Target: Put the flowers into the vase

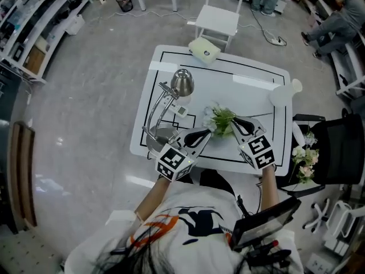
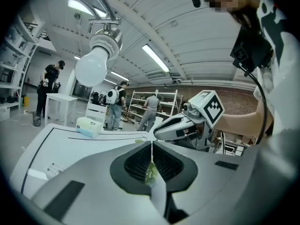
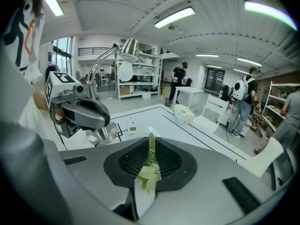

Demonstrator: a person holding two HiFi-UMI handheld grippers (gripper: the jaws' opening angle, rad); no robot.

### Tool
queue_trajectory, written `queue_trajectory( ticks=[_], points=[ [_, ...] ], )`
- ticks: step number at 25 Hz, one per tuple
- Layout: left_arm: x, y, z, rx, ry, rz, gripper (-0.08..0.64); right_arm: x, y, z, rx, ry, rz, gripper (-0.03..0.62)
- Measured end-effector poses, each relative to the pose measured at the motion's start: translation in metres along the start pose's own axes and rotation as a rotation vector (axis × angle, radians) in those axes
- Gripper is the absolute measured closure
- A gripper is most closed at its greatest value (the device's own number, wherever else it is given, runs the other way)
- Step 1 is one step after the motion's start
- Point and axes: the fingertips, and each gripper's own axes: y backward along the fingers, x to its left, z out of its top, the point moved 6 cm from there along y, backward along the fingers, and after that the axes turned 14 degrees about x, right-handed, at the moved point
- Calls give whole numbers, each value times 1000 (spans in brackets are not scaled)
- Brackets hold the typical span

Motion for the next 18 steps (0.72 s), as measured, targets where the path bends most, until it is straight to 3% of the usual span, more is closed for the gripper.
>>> queue_trajectory(
  ticks=[3, 10, 14, 18],
  points=[
    [-2, -6, 4, -5, 11, 27, 545, -9, -9, 6, 66, 131, 48, 464],
    [-6, -14, 8, 1, 25, 80, 545, -16, -44, 9, 179, 378, 135, 421],
    [-5, -12, 7, 6, 34, 110, 545, -8, -62, -1, 340, 575, 175, 394],
    [0, -6, 6, 8, 53, 145, 545, -5, -80, -9, 492, 693, 175, 394]
  ],
)
